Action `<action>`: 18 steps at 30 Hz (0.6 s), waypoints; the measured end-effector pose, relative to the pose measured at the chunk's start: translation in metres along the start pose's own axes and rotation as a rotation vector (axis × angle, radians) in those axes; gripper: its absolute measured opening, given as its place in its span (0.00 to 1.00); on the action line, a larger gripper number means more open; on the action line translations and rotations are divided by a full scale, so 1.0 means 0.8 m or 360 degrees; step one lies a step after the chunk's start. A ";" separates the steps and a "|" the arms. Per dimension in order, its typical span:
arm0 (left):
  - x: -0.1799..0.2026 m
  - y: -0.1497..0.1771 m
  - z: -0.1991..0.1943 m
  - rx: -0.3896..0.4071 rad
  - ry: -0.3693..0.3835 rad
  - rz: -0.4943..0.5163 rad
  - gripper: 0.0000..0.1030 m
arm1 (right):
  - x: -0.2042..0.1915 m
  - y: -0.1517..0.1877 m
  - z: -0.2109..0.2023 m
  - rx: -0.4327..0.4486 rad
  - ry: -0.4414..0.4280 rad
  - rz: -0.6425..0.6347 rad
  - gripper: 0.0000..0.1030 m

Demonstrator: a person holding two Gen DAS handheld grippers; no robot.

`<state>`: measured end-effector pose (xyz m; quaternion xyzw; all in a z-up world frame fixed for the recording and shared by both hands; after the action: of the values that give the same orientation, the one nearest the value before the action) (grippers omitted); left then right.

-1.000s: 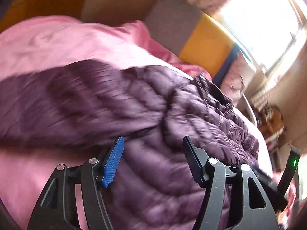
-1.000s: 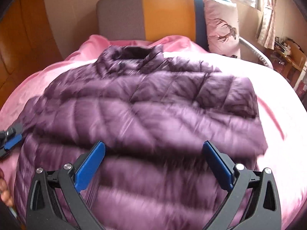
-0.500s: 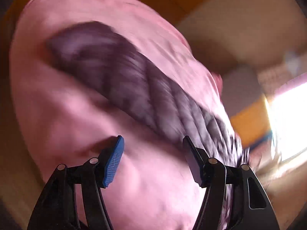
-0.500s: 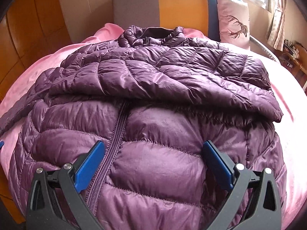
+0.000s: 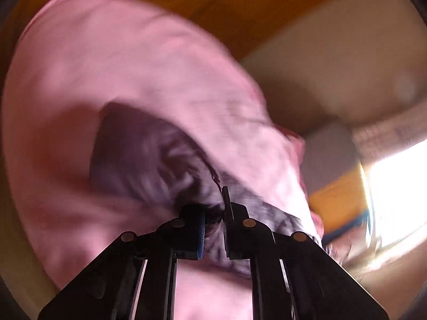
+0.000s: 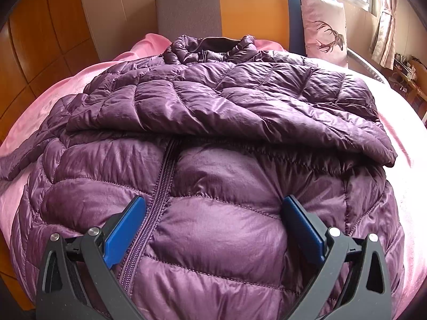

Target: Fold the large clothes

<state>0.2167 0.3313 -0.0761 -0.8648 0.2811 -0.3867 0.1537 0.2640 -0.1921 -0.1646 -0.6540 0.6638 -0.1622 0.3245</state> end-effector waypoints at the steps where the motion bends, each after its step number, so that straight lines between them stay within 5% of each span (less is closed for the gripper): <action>1: 0.033 0.004 -0.008 0.0023 0.0063 0.0119 0.10 | 0.000 0.000 0.000 0.0000 0.0000 -0.0001 0.98; 5: 0.146 0.048 -0.030 0.0036 0.0272 0.0508 0.10 | 0.000 0.000 0.001 0.0003 -0.0012 0.0008 0.98; 9: 0.244 0.130 -0.027 -0.0101 0.0473 0.0797 0.10 | 0.001 0.000 0.001 0.0007 -0.0032 0.0021 0.98; 16: 0.314 0.288 -0.002 -0.0386 0.0567 0.1185 0.10 | 0.001 -0.002 0.003 0.0011 -0.0065 0.0044 0.98; 18: 0.316 0.327 0.010 -0.0433 0.0509 0.1345 0.12 | 0.002 -0.002 0.002 0.0006 -0.0079 0.0050 0.98</action>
<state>0.2636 -0.0293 -0.0604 -0.6163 0.6768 -0.3782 0.1378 0.2667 -0.1932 -0.1650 -0.6468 0.6654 -0.1420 0.3445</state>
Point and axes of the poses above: each gripper's, at about its wrist camera, not at the fingertips, and z roughly the way its jaws point, x to its right, y to its underside, the point moved 8 cm from there along z, roughly the way its jaws point, and after that the axes turned 8 degrees about -y, right-handed, at the moved point
